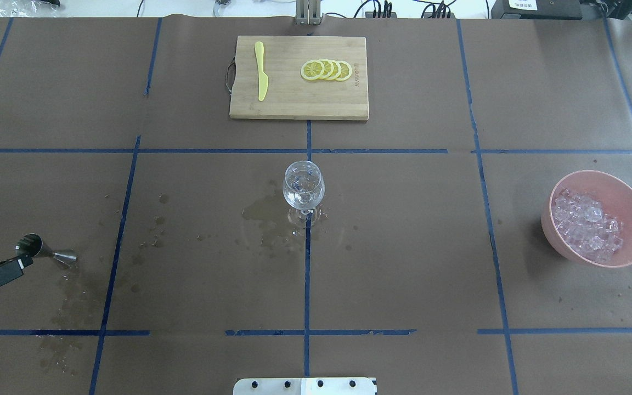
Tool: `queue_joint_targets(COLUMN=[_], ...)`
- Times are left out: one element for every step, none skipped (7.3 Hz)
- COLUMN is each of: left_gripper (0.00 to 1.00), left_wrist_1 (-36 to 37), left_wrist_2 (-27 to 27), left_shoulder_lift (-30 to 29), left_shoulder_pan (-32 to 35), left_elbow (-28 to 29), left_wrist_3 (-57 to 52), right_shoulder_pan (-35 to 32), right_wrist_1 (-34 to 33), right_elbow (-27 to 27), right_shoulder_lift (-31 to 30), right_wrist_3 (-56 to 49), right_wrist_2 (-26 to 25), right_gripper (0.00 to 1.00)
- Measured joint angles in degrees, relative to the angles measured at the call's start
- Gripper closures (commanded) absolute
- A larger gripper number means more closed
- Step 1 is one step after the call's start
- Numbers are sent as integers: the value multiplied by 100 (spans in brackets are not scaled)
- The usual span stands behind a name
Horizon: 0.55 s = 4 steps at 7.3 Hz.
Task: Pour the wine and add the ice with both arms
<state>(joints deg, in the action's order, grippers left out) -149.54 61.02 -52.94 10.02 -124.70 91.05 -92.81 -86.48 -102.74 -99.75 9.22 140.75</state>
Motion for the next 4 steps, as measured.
queue_joint_targets(left_gripper=[1, 1, 1, 1], left_wrist_1=[164, 572, 1113, 1699], left_wrist_2=[-388, -759, -1155, -1488], left_shoulder_lift=[4, -13, -102, -312], left_shoulder_pan=[-187, -417, -739, -1054], left_elbow=[7, 11, 12, 17], left_wrist_3=[189, 490, 880, 1232], right_shoulder_pan=[0, 0, 0, 0], right_wrist_1=[-11, -28, -46, -68], right_elbow=[-84, -159, -189, -191], right_shoulder_lift=[24, 31, 16, -8], right_wrist_3=[11, 15, 17, 18], right_wrist_2=[15, 20, 30, 68], right_gripper=[0, 0, 0, 0])
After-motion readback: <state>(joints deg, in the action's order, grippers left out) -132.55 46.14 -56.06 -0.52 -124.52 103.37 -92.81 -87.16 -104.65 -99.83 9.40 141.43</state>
